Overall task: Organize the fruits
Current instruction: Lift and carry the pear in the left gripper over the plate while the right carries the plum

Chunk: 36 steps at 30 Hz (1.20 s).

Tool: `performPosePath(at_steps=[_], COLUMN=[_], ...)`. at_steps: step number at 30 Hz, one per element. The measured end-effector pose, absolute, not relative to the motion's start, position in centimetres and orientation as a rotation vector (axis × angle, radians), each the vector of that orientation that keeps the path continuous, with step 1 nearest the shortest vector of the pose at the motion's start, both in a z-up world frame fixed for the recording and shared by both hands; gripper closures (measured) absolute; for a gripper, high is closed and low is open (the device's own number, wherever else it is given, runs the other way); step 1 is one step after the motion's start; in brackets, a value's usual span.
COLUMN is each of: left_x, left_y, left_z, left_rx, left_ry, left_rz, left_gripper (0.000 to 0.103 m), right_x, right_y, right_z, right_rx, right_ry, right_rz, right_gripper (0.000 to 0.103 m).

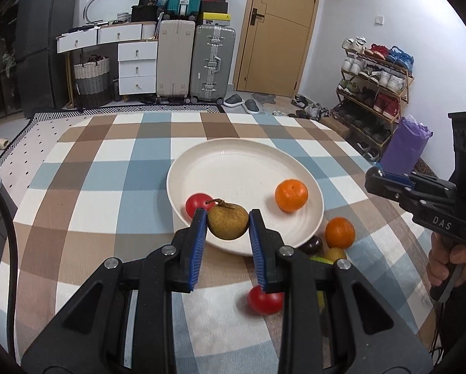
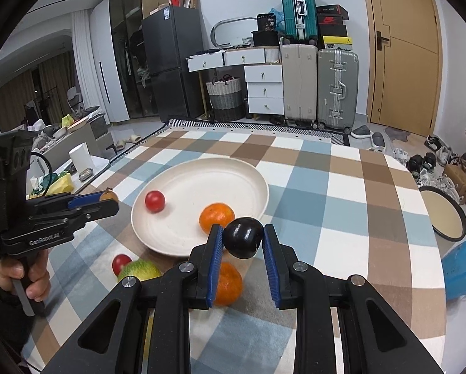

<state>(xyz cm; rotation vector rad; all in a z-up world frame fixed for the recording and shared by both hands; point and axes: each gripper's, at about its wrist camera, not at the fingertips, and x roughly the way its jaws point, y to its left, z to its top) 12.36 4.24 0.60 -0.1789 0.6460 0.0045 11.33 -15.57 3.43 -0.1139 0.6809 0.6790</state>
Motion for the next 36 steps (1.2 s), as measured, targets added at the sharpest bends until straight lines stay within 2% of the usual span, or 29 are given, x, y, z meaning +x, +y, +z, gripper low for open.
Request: performPosePath(at_steps=[15, 36], left_x=[16.8, 18.0], left_y=[3.7, 4.2], left_z=[-0.8, -2.7], left_rx=[-0.146, -0.156], left_ry=[0.664, 0.704], left_rz=[-0.004, -0.012], left_gripper=[0.078, 0.078], right_x=[12.9, 13.4], right_y=[-13.0, -8.8], right_z=[3.6, -0.3], right_rx=[-0.123, -0.217], right_ry=[0.685, 0.819], right_rz=[0.687, 0.781], right_gripper=[0.077, 0.077])
